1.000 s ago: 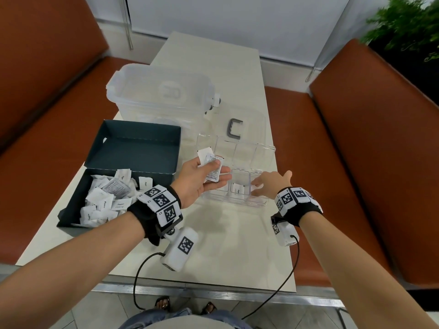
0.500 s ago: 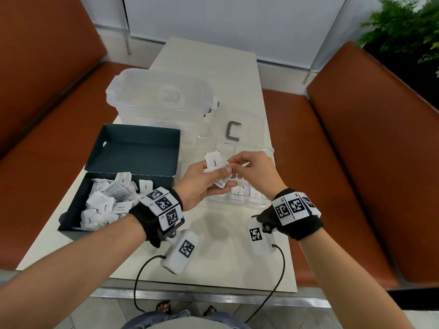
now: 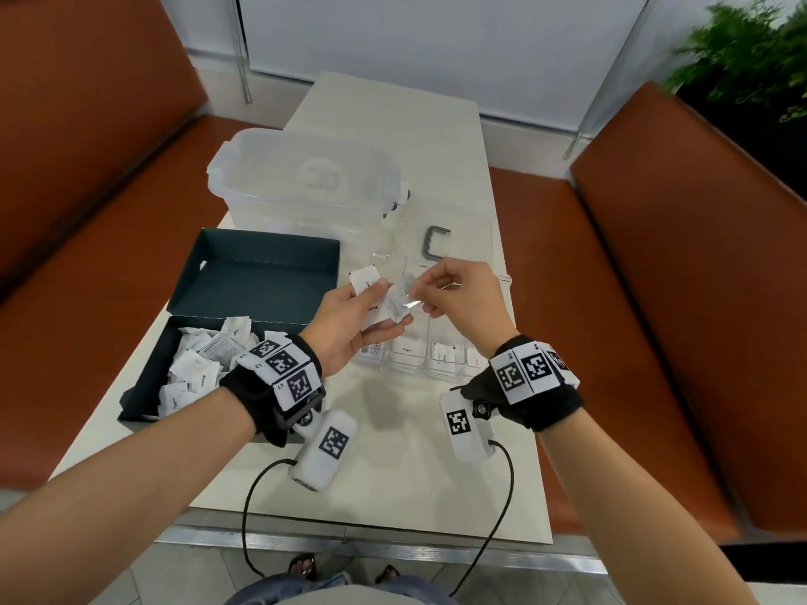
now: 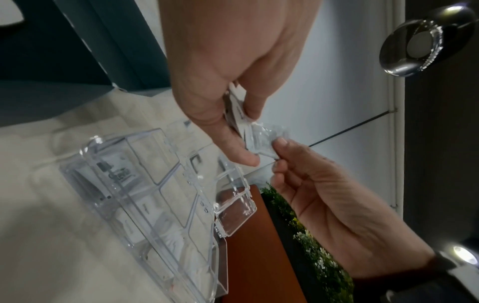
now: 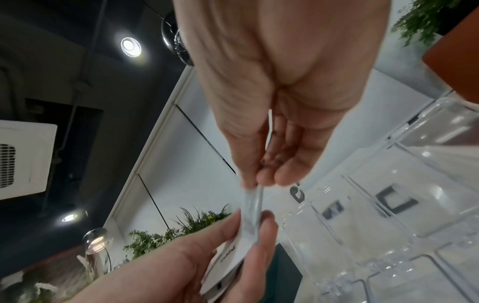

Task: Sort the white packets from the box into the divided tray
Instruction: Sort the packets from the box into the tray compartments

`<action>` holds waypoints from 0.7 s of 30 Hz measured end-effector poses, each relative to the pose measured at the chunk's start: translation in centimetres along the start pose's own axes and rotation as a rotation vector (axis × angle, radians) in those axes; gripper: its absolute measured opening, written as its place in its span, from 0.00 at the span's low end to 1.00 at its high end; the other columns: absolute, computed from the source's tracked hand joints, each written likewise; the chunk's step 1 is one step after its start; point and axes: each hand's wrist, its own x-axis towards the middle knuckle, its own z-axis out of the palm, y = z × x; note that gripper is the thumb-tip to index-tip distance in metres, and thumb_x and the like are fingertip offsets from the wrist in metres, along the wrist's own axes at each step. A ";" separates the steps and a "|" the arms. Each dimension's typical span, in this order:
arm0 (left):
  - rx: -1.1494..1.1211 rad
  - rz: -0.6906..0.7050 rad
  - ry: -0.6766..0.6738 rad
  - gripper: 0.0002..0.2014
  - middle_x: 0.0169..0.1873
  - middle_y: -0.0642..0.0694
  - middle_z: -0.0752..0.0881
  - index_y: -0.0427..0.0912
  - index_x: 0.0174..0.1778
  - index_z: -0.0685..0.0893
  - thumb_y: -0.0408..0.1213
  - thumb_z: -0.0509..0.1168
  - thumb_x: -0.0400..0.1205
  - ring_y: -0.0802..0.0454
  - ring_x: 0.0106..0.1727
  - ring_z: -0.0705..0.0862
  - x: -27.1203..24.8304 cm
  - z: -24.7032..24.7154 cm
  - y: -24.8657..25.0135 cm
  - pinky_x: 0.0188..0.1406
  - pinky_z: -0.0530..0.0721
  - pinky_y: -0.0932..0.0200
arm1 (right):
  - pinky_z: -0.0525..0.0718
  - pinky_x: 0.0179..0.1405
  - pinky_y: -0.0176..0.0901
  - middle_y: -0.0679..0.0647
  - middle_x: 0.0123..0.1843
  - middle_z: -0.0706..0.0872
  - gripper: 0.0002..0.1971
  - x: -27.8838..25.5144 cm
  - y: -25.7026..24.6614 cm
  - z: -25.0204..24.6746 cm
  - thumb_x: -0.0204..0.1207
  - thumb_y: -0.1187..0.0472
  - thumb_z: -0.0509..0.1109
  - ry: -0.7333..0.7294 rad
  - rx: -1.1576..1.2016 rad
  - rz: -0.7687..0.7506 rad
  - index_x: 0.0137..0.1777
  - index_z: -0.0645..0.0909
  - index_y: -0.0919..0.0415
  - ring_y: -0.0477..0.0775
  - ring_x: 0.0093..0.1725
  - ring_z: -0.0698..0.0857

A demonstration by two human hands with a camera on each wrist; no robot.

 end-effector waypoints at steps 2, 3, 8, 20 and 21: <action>0.005 -0.004 0.076 0.09 0.47 0.37 0.90 0.36 0.53 0.84 0.38 0.65 0.85 0.43 0.42 0.92 0.2 -0.8 0.1 0.34 0.90 0.58 | 0.84 0.36 0.31 0.51 0.36 0.88 0.05 0.0 0.0 0.2 0.69 0.65 0.79 0.121 -0.029 -0.082 0.37 0.85 0.57 0.43 0.32 0.85; 0.010 -0.009 0.086 0.09 0.45 0.37 0.90 0.36 0.51 0.84 0.39 0.65 0.85 0.45 0.40 0.92 0.2 -1.1 0.2 0.33 0.89 0.58 | 0.83 0.38 0.29 0.50 0.38 0.88 0.06 -0.1 0.1 0.4 0.69 0.66 0.79 0.160 -0.071 -0.134 0.37 0.85 0.56 0.44 0.35 0.85; 0.004 -0.032 0.016 0.14 0.43 0.40 0.91 0.36 0.54 0.86 0.44 0.70 0.81 0.49 0.38 0.91 0.0 -1.5 0.5 0.35 0.88 0.60 | 0.86 0.46 0.45 0.61 0.42 0.84 0.02 -1.1 0.6 2.6 0.69 0.75 0.76 0.029 -0.244 -0.362 0.40 0.87 0.70 0.57 0.39 0.86; 0.278 0.071 0.000 0.08 0.46 0.42 0.92 0.40 0.55 0.85 0.38 0.70 0.82 0.51 0.36 0.89 0.2 -3.3 1.7 0.34 0.89 0.62 | 0.83 0.39 0.32 0.46 0.36 0.87 0.08 3.7 -0.2 3.5 0.76 0.60 0.73 -0.189 -0.204 -0.067 0.54 0.88 0.56 0.38 0.34 0.83; 0.278 0.080 0.026 0.09 0.46 0.41 0.91 0.38 0.55 0.85 0.38 0.69 0.82 0.51 0.35 0.88 0.3 -3.6 1.8 0.33 0.88 0.62 | 0.84 0.37 0.34 0.49 0.35 0.88 0.07 4.2 0.0 3.7 0.76 0.63 0.73 -0.176 -0.172 -0.036 0.52 0.88 0.59 0.40 0.31 0.83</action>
